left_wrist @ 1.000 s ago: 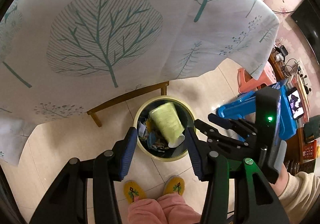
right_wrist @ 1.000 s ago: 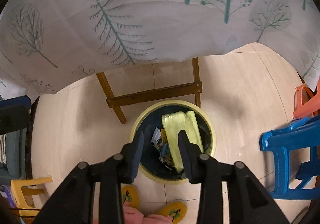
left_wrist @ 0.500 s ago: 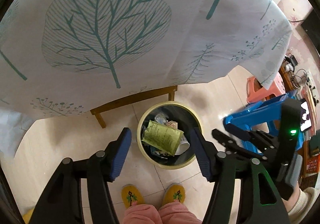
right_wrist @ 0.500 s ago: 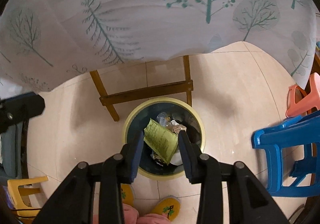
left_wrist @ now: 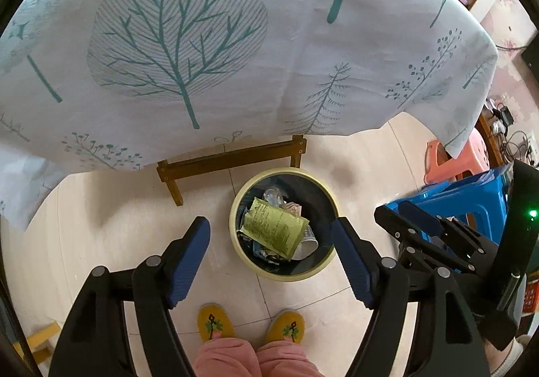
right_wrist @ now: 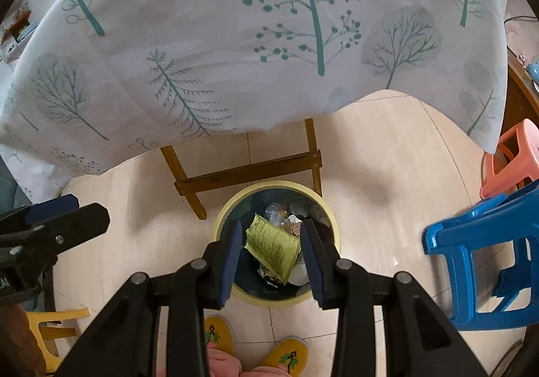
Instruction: Collect trash
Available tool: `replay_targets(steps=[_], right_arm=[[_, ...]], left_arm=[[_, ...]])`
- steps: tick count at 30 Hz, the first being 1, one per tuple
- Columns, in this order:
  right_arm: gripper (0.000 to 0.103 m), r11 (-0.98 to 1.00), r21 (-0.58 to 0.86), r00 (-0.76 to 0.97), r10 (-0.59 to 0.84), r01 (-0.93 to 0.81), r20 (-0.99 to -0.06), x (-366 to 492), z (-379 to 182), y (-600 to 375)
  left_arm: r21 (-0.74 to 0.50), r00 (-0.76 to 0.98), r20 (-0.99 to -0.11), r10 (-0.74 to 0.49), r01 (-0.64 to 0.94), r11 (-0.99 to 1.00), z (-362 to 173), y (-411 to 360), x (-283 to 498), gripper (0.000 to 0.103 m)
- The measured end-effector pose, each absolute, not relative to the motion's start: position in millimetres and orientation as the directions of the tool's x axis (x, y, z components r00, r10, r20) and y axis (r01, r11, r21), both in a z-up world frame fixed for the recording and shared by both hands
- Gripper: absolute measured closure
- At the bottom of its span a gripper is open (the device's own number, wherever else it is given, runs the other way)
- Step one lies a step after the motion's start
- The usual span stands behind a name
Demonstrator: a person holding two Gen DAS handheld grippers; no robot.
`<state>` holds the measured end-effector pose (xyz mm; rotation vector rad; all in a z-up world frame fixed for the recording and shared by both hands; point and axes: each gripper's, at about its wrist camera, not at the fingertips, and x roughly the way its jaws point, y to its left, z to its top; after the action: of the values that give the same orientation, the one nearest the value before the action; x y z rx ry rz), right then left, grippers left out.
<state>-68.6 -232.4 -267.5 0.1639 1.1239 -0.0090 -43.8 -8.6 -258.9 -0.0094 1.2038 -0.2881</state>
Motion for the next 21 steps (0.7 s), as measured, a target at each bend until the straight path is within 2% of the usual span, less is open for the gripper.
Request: replay_targets(steps=[6, 15, 19, 21], right_arm=[[0.067, 0.987, 0.129, 0.44, 0.073, 0.097, -0.895, -70.5, -243.2, -234.5], [0.067, 0.991, 0.116, 0.455, 0.072, 0.069, -0.888, -75.6, -163.7, -225.7], [0.058, 0.993, 0.109, 0.468, 0.072, 0.052, -0.881, -74.8, -118.5, -220.2], [0.058, 0.993, 0.112, 0.474, 0.079, 0.041, -0.877, -73.6, -99.3, -219.1]], left_arm=[[-0.135, 0.372, -0.91, -0.183, 0.152, 0.979, -240.3, -7.5, -52.4, 0.03], [-0.141, 0.417, -0.894, -0.162, 0.081, 0.987, -167.1, 4.3, -61.3, 0.03], [-0.149, 0.42, -0.893, -0.163, 0.067, 0.987, -128.5, 13.4, -62.7, 0.03], [-0.154, 0.423, -0.891, -0.164, 0.058, 0.986, -111.5, 17.2, -64.1, 0.03]])
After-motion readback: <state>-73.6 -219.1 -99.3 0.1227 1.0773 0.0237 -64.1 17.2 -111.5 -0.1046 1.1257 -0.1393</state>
